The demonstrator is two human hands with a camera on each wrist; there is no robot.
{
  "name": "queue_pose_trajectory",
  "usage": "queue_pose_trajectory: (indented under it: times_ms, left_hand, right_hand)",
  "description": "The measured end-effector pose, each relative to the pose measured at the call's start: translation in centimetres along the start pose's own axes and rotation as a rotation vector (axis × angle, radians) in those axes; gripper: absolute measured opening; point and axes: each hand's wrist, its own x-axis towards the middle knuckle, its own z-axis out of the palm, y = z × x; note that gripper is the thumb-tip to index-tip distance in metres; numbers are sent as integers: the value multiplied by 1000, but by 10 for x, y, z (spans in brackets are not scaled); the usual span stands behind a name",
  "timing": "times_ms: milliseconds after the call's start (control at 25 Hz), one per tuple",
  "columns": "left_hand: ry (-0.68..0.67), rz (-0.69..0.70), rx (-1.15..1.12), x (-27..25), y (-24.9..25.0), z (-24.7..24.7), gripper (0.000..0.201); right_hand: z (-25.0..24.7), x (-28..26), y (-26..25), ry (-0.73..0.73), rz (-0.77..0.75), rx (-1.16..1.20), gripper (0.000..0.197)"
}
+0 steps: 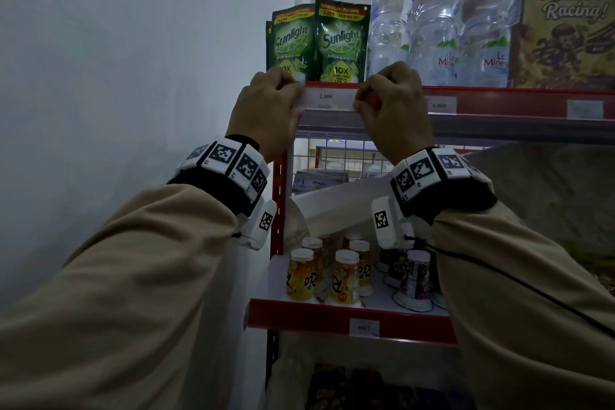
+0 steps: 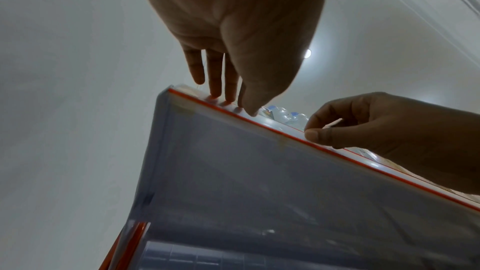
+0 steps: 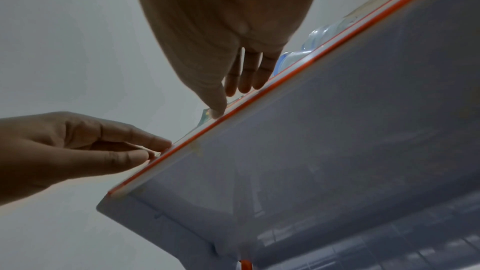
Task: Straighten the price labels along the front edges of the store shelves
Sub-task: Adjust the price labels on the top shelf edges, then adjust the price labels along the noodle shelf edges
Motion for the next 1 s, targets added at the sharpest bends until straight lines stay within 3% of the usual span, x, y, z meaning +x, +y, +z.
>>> queue_pose_trajectory:
  times_ms: [160, 360, 600, 760, 840, 1000]
  left_hand:
    - [-92, -39, 76, -35, 14, 9, 51]
    - [-164, -112, 47, -101, 39, 23, 47]
    - [-424, -326, 17, -208, 60, 43, 45]
    - [-670, -553, 54, -265, 66, 54, 68]
    - [-681, -621, -11, -279, 66, 57, 78]
    - [-592, -683, -164, -284, 63, 54, 79]
  right_hand:
    - [3, -37, 1, 44, -25, 63, 10]
    - [14, -113, -4, -169, 12, 199, 8]
    - [22, -220, -8, -444, 93, 234, 9]
    - [25, -269, -9, -556, 144, 170, 24]
    - [26, -282, -10, -582, 159, 131, 31]
    - [29, -294, -18, -541, 214, 122, 39]
